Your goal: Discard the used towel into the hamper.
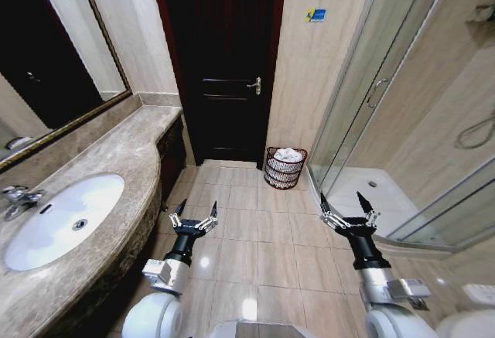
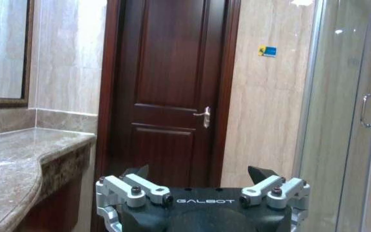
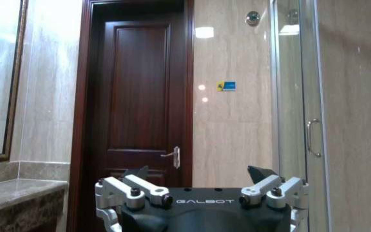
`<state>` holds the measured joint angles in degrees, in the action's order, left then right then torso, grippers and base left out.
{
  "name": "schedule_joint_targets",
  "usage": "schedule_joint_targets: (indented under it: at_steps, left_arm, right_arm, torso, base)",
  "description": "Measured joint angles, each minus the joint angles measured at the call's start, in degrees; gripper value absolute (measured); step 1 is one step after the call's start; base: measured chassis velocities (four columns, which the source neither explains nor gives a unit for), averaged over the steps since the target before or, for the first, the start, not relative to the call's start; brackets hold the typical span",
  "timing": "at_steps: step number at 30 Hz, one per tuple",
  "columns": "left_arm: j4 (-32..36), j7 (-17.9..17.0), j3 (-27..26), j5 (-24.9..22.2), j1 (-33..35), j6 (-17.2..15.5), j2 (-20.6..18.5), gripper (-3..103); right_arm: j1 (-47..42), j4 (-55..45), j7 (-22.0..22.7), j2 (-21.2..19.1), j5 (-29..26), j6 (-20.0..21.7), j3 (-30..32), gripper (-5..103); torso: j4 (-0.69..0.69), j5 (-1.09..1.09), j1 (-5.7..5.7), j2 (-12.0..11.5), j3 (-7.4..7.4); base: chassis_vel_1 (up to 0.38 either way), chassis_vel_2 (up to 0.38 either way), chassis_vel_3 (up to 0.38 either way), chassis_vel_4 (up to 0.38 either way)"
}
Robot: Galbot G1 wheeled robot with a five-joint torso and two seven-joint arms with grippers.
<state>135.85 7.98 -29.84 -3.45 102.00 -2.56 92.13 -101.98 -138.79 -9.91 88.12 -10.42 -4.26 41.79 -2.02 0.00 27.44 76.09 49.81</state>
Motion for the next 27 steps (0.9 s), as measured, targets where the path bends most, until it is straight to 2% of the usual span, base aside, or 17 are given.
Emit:
schedule_joint_targets:
  at_steps: [10, 27]
  left_arm:
    - [0.0, 0.0, 0.0, 0.0, 0.0, 0.0, 0.0, 100]
    - [0.0, 0.0, 0.0, 0.0, 0.0, 0.0, 0.0, 100]
  right_arm:
    - [0.0, 0.0, 0.0, 0.0, 0.0, 0.0, 0.0, 100]
    - [0.0, 0.0, 0.0, 0.0, 0.0, 0.0, 0.0, 100]
  torso:
    - [0.0, -0.02, 0.08, 0.0, 0.02]
    - [0.0, 0.0, 0.0, 0.0, 0.0]
  base:
    - [-0.097, 0.101, 0.1, -0.119]
    - [0.003, -0.002, -0.001, 0.003]
